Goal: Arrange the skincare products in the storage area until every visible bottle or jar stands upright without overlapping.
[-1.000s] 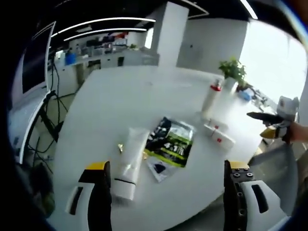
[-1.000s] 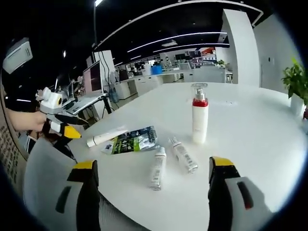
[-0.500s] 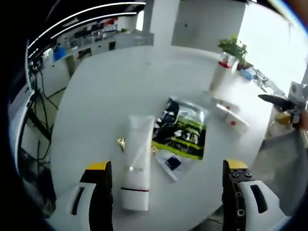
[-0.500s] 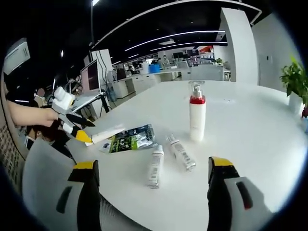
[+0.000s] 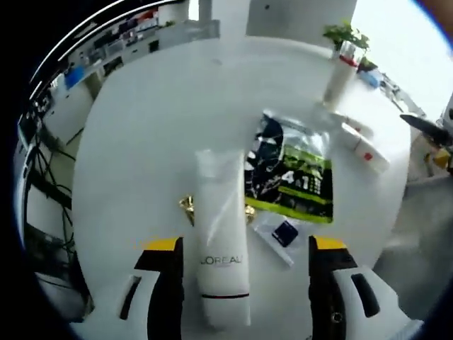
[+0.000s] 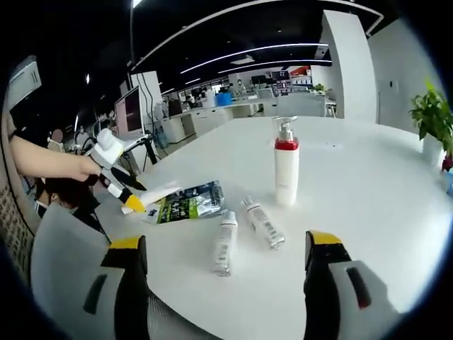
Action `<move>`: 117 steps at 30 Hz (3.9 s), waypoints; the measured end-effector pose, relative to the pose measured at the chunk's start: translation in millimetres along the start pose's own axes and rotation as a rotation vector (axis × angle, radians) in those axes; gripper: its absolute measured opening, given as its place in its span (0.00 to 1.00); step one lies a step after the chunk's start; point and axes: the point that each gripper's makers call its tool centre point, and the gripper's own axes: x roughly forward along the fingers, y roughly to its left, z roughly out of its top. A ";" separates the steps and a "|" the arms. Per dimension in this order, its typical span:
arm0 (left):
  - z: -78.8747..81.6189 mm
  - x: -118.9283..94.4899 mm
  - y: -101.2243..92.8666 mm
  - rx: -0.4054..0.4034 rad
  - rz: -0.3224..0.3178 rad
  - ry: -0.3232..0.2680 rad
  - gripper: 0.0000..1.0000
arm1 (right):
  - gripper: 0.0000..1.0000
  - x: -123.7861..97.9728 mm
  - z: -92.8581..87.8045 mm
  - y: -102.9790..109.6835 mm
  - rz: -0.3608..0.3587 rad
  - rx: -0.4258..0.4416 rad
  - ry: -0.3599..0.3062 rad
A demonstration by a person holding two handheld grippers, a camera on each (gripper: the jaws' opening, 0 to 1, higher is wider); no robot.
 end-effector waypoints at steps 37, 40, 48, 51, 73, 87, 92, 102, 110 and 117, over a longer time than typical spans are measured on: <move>4.6 -3.5 13.2 -0.016 0.108 0.068 0.25 | 0.88 2.6 0.2 2.3 0.014 0.008 0.001; 9.2 -9.1 11.5 -0.033 0.101 0.042 0.25 | 0.88 3.1 0.0 5.4 0.027 -0.004 0.003; 28.2 -26.0 -4.6 -0.077 0.066 -0.068 0.25 | 0.88 4.3 6.0 13.3 0.055 0.018 -0.020; 36.4 -32.9 -14.8 -0.082 0.051 -0.105 0.25 | 0.88 4.1 9.4 16.0 0.053 0.023 -0.031; 117.5 -92.8 -131.2 0.095 -0.095 -0.427 0.25 | 0.87 13.9 76.4 63.2 0.177 0.025 -0.187; 125.1 -113.0 -193.0 0.253 -0.206 -0.534 0.26 | 0.77 10.6 115.7 81.0 0.278 0.176 -0.269; 125.3 -118.3 -210.1 0.310 -0.217 -0.549 0.26 | 0.60 11.7 120.1 80.4 0.299 0.269 -0.282; 121.7 -117.6 -219.8 0.346 -0.203 -0.536 0.26 | 0.20 2.6 123.9 68.9 0.267 0.348 -0.308; 123.5 -117.5 -231.3 0.324 -0.230 -0.548 0.27 | 0.12 -8.6 132.4 70.0 0.273 0.365 -0.356; 125.5 -121.2 -244.7 0.327 -0.302 -0.571 0.27 | 0.08 -23.1 141.6 79.1 0.355 0.155 -0.329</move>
